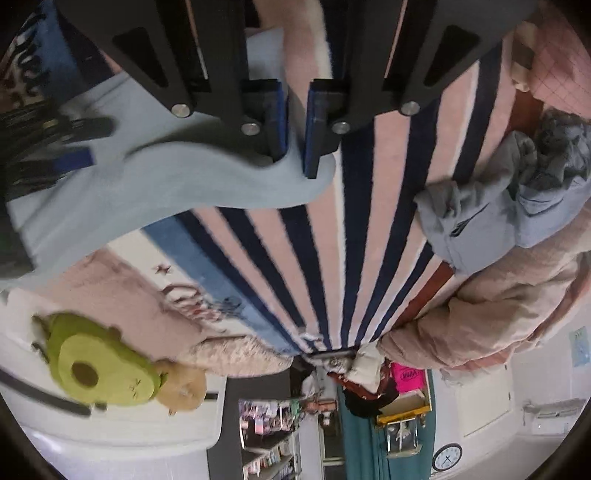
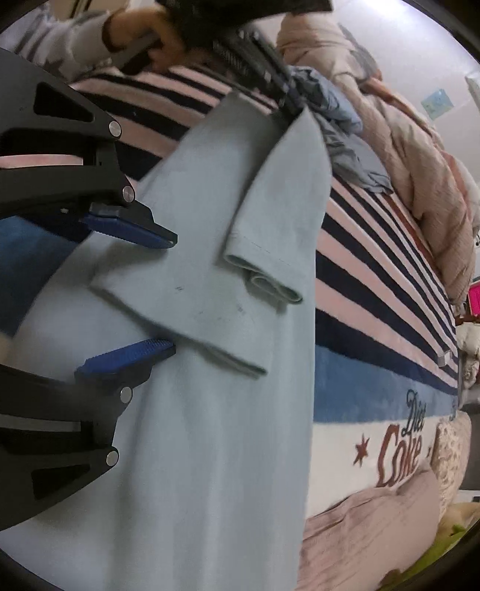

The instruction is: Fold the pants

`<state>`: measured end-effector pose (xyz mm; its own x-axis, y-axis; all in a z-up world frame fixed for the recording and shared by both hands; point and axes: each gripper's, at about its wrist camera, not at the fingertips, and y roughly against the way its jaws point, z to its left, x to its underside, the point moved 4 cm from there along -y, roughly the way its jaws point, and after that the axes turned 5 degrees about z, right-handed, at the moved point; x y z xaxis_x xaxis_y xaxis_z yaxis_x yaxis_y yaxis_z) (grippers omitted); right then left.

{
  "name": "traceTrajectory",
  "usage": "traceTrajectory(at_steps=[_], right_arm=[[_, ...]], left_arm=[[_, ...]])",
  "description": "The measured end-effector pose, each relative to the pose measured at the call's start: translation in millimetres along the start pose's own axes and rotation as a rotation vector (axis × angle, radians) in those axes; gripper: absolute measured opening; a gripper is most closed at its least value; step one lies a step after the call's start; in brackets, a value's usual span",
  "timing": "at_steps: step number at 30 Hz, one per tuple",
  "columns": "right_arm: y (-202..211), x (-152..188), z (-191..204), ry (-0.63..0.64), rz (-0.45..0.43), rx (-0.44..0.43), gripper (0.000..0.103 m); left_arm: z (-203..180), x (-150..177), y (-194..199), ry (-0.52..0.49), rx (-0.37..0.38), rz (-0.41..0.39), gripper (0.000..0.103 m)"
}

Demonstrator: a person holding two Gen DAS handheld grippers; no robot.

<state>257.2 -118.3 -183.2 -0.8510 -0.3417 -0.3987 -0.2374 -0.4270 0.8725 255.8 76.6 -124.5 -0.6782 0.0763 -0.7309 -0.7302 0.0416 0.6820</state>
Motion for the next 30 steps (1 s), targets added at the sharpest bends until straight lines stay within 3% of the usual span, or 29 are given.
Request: traceTrajectory(at_steps=[1, 3, 4, 7, 10, 13, 16, 23, 25, 28, 30], right_arm=[[-1.3, -1.8, 2.3, 0.004, -0.007, 0.009, 0.044], [-1.7, -6.0, 5.6, 0.014, -0.026, 0.039, 0.022], [0.3, -8.3, 5.2, 0.018, -0.041, 0.070, 0.003], [9.0, -12.8, 1.1, 0.003, -0.087, 0.080, 0.001], [23.7, -15.5, -5.9, -0.003, -0.130, 0.098, 0.000], [38.7, -18.3, -11.0, -0.006, -0.161, 0.122, 0.000], [54.9, -18.3, -18.8, -0.011, -0.184, 0.149, 0.000], [81.4, -7.0, -53.5, -0.030, -0.169, 0.342, 0.003], [84.0, -2.0, -56.7, -0.036, -0.149, 0.346, 0.004], [96.7, -0.7, -50.8, -0.026, -0.207, 0.322, 0.043], [102.3, -2.0, -42.4, -0.006, -0.245, 0.306, 0.043]], left_arm=[[0.3, -1.5, 3.7, 0.008, 0.009, -0.014, 0.005], [-1.2, -3.7, 14.0, -0.003, 0.040, -0.051, 0.005], [-3.1, -3.8, 17.4, -0.015, 0.060, -0.061, 0.005], [-12.8, 0.1, 27.3, -0.068, 0.118, -0.073, 0.005], [-25.4, 8.8, 27.7, -0.139, 0.153, -0.025, 0.005], [-41.4, 20.4, 21.3, -0.235, 0.121, 0.021, 0.005], [-52.8, 27.1, 17.8, -0.251, 0.176, 0.048, 0.005], [-76.9, 35.1, 4.1, -0.286, 0.190, 0.090, 0.006], [-78.3, 35.2, 1.8, -0.273, 0.193, 0.090, 0.006], [-71.8, 25.9, 6.7, -0.200, 0.235, 0.073, 0.006], [-69.6, 20.9, 9.6, -0.184, 0.245, 0.070, 0.006]])
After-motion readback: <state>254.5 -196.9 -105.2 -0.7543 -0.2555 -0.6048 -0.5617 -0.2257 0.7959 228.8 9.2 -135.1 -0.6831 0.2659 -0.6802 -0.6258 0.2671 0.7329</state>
